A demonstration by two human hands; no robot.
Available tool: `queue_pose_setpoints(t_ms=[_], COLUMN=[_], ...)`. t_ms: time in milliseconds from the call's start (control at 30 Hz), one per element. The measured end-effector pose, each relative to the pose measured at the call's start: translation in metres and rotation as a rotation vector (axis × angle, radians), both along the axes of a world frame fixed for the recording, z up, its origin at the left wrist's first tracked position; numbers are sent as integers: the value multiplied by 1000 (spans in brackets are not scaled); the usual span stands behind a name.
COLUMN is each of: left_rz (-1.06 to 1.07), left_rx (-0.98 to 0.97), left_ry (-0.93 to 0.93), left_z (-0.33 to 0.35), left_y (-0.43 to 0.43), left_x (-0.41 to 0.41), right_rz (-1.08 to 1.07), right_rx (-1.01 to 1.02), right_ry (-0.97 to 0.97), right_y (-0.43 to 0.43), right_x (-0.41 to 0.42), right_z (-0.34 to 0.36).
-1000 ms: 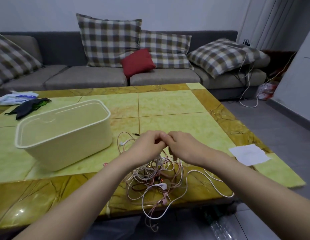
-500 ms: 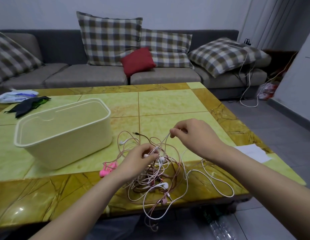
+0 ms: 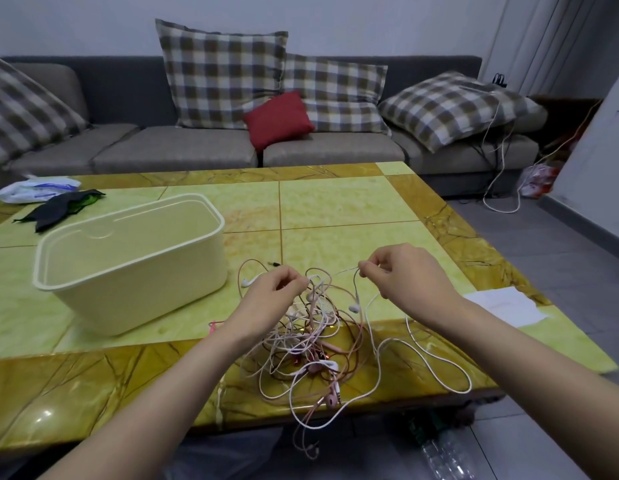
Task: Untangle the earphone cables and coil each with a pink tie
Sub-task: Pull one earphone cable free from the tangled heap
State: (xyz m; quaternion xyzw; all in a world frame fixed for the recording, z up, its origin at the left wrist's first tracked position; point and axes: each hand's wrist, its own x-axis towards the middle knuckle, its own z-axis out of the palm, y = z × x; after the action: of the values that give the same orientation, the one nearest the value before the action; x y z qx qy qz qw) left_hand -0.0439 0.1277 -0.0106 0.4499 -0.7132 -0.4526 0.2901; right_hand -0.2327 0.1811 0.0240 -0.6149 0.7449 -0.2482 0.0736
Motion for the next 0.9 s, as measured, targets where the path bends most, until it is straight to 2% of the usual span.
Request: queue_pose_setpoints(t_ms=[133, 267, 333, 433, 500, 567, 633, 733, 900], left_rz=[18, 56, 41, -27, -31, 10, 28, -53, -174], left_rx=[41, 27, 36, 1, -26, -84, -141, -89, -26], left_ry=[42, -11, -122, -407, -489, -425, -255, -86, -83], left_z=[5, -5, -12, -19, -18, -12, -4, 11, 6], left_y=[1, -3, -8, -11, -9, -7, -5, 1, 2], left_x=[-5, -8, -7, -5, -6, -8, -9, -13, -15], right_rz=[75, 142, 157, 164, 171, 179, 197, 215, 211], right_rx=[59, 47, -2, -73, -82, -80, -79, -94, -97], right_ry=[-102, -224, -279, -338, -354, -359, -355, -381, -423], right_y=[2, 1, 0, -1, -2, -2, -2, -3, -4], right_x=[3, 11, 15, 19, 22, 23, 25, 25, 26], right_z=[-2, -2, 1, 6, 8, 8, 9, 11, 12])
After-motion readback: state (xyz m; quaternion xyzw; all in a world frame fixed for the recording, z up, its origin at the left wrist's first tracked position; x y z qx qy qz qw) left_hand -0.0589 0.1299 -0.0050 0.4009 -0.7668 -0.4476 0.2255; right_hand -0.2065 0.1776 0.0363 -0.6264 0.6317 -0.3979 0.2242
